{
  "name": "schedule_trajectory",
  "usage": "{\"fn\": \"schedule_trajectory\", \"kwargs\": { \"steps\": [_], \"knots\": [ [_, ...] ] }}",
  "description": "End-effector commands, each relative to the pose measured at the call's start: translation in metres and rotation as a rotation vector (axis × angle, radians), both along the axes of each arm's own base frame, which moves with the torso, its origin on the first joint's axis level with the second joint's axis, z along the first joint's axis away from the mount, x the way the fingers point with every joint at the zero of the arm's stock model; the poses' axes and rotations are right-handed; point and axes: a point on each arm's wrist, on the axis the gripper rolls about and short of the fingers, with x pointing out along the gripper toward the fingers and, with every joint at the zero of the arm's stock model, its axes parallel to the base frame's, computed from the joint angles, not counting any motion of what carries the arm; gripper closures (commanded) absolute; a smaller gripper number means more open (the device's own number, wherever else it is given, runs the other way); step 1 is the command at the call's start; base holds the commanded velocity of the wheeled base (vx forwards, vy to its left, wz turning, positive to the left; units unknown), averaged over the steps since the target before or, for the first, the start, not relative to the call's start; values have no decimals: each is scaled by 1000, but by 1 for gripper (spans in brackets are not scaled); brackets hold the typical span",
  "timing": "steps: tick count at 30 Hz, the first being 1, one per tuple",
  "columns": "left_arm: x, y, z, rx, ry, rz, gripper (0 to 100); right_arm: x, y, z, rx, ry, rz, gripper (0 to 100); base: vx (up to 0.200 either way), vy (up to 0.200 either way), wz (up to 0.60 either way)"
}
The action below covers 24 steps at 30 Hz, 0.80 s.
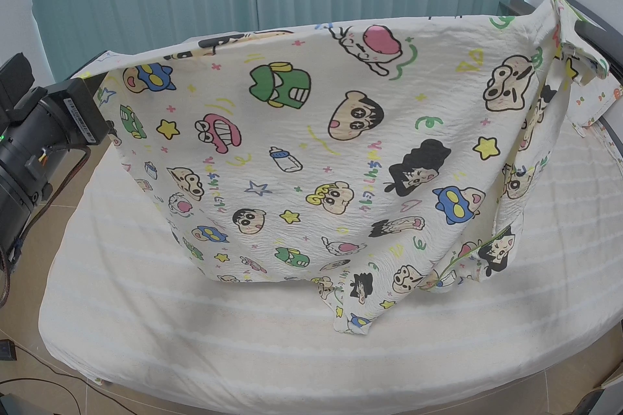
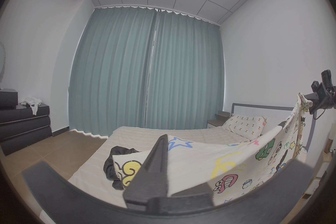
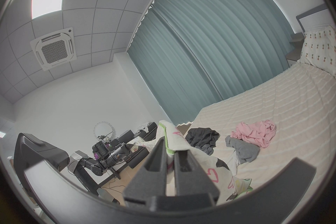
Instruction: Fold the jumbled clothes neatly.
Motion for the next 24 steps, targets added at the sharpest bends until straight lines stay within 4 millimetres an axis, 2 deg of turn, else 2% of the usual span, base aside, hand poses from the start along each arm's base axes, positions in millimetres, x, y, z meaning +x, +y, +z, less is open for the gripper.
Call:
{"fn": "schedule_trajectory", "kwargs": {
  "steps": [1, 24],
  "knots": [
    [0, 0, 3, -7, -9, 0, 100, 1, 0, 1, 1, -3, 1, 100, 0, -200, 0],
    [0, 0, 4, -9, -13, -2, 100, 2, 1, 4, 3, -7, 1, 100, 0, -200, 0]
  ]
}}
